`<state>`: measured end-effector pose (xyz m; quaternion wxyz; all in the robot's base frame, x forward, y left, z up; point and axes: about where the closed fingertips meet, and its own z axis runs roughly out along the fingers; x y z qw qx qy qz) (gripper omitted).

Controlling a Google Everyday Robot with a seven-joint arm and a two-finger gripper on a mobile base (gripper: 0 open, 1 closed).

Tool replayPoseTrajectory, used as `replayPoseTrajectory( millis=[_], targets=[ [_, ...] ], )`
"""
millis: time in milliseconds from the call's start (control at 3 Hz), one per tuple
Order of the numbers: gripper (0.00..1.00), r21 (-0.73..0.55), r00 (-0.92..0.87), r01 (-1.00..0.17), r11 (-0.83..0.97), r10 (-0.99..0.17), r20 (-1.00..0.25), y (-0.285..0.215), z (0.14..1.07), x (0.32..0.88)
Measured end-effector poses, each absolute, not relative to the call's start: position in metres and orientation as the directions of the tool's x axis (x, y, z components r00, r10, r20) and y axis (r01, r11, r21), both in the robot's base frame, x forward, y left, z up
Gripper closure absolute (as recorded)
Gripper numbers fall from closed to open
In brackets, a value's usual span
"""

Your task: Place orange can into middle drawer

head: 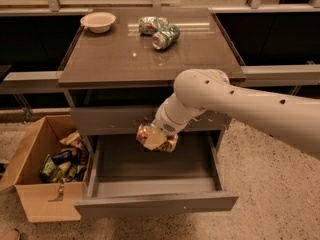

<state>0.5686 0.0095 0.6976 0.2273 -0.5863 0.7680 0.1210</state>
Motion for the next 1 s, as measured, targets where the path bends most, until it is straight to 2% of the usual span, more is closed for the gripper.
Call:
replayPoseTrajectory(
  millis=[667, 1000],
  targets=[
    [1.00, -0.065, -0.224, -0.954, 0.291, -0.843, -0.489, 0.009, 0.680, 0.571],
    [1.00, -0.032, -0.284, -0.940, 0.339, -0.831, -0.478, -0.002, 0.625, 0.580]
  ],
)
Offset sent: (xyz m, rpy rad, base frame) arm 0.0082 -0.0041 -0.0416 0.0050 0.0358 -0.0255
